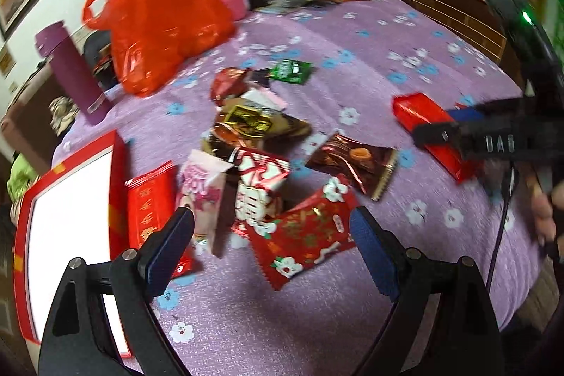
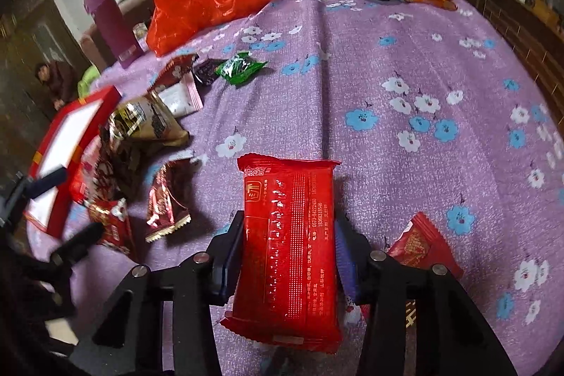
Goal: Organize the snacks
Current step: 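Grasp the red flower-print candy packet with the left gripper while the right lifts its packet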
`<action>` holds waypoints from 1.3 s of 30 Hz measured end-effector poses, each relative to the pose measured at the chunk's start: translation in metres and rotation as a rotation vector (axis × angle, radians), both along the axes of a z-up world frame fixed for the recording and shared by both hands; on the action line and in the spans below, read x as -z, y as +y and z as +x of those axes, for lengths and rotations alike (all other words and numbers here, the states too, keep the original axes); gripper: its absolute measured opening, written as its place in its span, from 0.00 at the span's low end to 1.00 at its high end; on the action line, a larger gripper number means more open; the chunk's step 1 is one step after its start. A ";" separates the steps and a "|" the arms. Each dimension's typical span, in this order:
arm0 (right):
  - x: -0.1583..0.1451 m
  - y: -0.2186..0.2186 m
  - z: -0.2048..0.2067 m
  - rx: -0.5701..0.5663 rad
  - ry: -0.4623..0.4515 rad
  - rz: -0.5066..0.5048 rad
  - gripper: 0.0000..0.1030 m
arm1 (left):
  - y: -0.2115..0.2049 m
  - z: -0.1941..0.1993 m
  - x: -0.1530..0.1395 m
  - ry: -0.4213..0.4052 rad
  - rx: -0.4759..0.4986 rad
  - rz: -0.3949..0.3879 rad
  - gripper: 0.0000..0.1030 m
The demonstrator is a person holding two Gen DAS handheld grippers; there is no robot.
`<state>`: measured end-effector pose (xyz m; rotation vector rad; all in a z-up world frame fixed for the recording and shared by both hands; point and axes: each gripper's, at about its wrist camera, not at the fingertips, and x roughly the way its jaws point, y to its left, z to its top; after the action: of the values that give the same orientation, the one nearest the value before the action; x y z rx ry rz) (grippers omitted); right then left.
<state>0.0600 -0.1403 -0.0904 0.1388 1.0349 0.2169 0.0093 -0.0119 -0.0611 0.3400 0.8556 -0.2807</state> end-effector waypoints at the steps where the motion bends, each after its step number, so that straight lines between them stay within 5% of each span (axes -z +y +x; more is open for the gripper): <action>1: 0.001 -0.006 0.001 0.005 -0.003 0.055 0.46 | -0.001 0.000 0.001 0.003 0.014 0.007 0.88; 5: 0.001 -0.019 0.003 0.023 -0.030 0.201 0.46 | -0.008 0.005 0.006 0.040 0.084 0.011 0.88; 11: 0.000 -0.022 0.003 0.007 -0.075 0.266 0.46 | -0.022 0.018 0.018 0.066 0.206 0.100 0.88; 18: 0.000 -0.023 0.004 -0.004 -0.079 0.265 0.46 | -0.021 0.025 0.023 0.130 0.356 0.099 0.63; 27: 0.002 -0.019 0.007 -0.008 -0.067 0.223 0.46 | -0.005 0.000 0.019 0.138 0.260 0.051 0.60; 33: 0.003 -0.015 0.007 -0.003 -0.065 0.182 0.46 | 0.018 -0.018 0.011 0.123 0.183 0.022 0.68; 39: 0.004 -0.014 0.008 0.000 -0.062 0.170 0.46 | 0.020 -0.023 0.023 0.164 0.213 0.043 0.68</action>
<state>0.0680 -0.1539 -0.0940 0.2841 0.9540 0.3078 -0.0138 0.0077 -0.0838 0.4534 0.9891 -0.4934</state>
